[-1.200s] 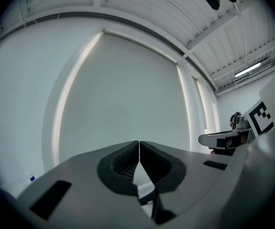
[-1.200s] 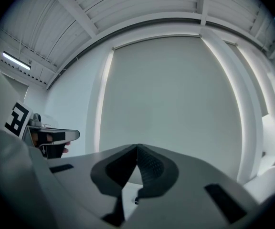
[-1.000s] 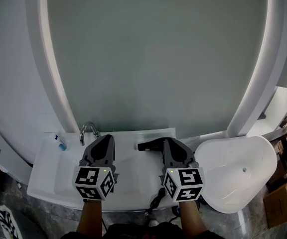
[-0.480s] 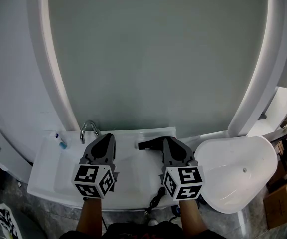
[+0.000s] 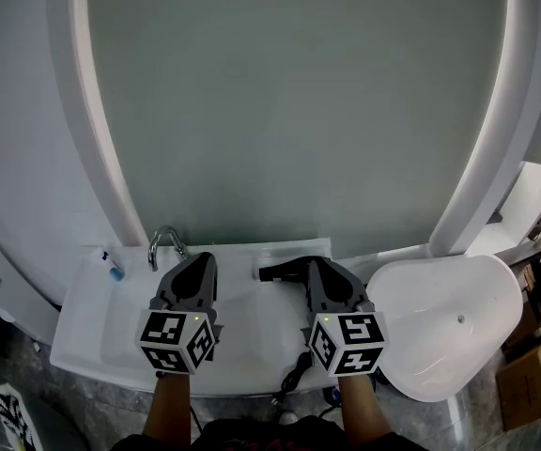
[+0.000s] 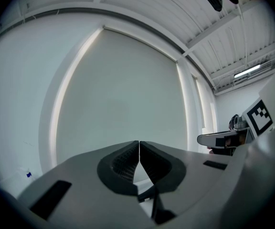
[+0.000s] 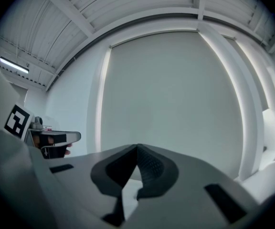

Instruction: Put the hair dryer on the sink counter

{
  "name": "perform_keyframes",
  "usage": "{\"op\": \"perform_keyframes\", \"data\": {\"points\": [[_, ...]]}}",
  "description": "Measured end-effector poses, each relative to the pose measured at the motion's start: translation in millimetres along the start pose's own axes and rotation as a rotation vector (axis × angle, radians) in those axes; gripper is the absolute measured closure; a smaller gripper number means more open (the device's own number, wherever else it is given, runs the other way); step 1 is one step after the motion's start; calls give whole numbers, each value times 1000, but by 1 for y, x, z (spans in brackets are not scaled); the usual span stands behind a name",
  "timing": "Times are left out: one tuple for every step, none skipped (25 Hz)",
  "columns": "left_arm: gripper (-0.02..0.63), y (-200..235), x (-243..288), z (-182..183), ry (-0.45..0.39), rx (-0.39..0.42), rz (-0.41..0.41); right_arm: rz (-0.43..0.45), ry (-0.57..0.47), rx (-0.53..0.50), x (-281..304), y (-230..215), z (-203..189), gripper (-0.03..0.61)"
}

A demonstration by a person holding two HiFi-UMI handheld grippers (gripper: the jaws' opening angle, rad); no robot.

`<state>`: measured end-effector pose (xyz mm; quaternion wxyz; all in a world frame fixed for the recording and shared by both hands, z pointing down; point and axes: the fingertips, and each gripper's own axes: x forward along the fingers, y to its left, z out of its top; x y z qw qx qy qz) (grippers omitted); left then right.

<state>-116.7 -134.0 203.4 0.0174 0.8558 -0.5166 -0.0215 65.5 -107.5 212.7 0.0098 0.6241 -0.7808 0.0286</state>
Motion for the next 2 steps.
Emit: {"op": "perform_keyframes", "data": {"points": [[603, 1, 1, -1, 0, -4, -1, 2, 0, 1, 1, 0, 0, 557], [603, 2, 2, -1, 0, -8, -2, 3, 1, 2, 3, 0, -1, 558]]}}
